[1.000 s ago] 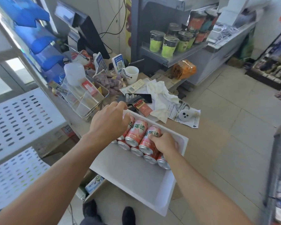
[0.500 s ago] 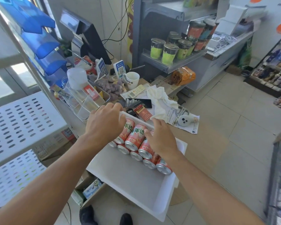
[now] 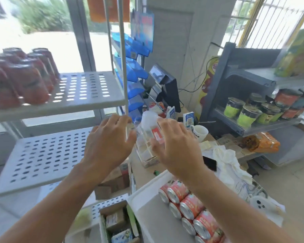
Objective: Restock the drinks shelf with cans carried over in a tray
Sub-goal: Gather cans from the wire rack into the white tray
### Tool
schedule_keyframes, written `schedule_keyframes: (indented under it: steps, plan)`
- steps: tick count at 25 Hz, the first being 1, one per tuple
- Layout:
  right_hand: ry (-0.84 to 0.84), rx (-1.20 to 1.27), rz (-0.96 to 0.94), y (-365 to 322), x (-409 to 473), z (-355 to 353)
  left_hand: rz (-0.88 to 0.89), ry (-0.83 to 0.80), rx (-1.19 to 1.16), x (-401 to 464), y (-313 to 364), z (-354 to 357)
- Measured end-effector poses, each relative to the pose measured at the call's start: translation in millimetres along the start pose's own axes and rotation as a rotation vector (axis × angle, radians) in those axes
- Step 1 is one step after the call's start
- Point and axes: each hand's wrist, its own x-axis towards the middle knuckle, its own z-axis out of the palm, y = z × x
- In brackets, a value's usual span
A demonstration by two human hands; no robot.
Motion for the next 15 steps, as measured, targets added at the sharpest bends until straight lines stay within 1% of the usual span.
schedule_keyframes:
  steps: [3, 6, 8, 11, 15]
  plan:
    - [0.003, 0.114, -0.119, -46.2, 48.7, 3.1, -0.114, 0.09, 0.055, 2.5, -45.3, -33.7]
    - [0.001, 0.27, -0.171, -95.3, 93.6, 10.2, -0.223, 0.134, 0.082, 4.3, -92.3, -59.7]
    - [-0.033, 0.33, -0.207, -123.2, 118.0, 18.5, -0.285, 0.164, 0.083, 6.6, -119.4, -72.3]
    - [-0.07, 0.392, -0.26, -162.9, 154.6, 40.8, -0.324, 0.222, 0.085, 14.7, -161.7, -88.4]
    - [-0.132, 0.46, -0.232, -201.2, 196.7, 77.4, -0.351, 0.278, 0.068, 28.5, -208.7, -103.5]
